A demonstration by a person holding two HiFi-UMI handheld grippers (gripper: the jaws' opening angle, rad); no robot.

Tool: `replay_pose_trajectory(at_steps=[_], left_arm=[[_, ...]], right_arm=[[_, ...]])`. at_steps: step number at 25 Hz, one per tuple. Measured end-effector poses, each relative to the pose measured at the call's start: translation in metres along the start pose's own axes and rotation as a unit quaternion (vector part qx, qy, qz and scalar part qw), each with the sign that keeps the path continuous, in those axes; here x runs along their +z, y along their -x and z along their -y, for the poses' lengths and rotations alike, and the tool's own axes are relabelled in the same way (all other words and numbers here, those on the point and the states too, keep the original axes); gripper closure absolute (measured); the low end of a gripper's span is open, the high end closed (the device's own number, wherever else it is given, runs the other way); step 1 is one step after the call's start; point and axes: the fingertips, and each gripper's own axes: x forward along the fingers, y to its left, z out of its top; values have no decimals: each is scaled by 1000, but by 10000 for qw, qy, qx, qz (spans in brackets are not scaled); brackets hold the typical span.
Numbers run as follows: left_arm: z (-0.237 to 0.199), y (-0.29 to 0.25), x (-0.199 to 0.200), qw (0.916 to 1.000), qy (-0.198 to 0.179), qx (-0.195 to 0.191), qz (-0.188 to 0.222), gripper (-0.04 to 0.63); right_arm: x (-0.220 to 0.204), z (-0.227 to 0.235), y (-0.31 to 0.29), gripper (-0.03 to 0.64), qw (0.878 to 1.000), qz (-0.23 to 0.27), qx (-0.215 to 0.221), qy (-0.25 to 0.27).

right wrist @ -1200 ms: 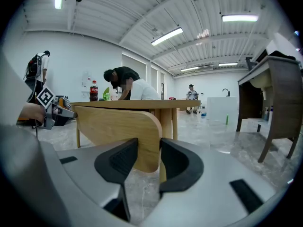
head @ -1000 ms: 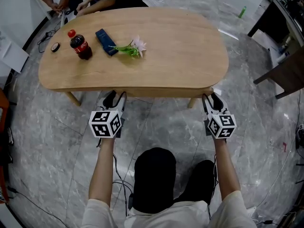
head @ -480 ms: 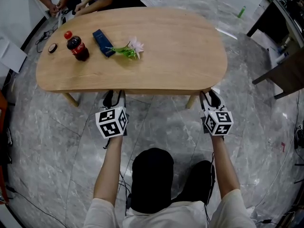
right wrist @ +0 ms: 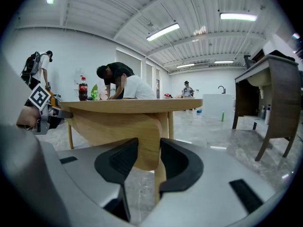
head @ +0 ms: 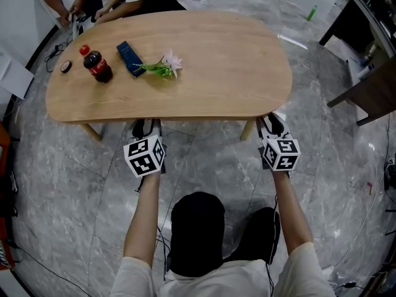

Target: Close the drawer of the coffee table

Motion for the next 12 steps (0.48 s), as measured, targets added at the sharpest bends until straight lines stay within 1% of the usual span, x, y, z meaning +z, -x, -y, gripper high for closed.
replay_pose_trajectory(at_steps=[4, 7, 9, 12], left_arm=[[0, -2, 0, 10000, 55, 75, 19, 414], [-2, -1, -1, 9999, 32, 116, 42, 414], [-3, 2, -7, 9999, 70, 118, -82, 423], [1, 11, -22, 9992, -20, -116, -392, 442]], right_arm=[[0, 1, -3, 456, 10000, -61, -7, -54], [-3, 0, -4, 456, 9995, -299, -48, -101], [-5, -2, -2, 459, 9989, -463, -66, -46], [-3, -4, 9, 466, 9985, -537, -73, -53]])
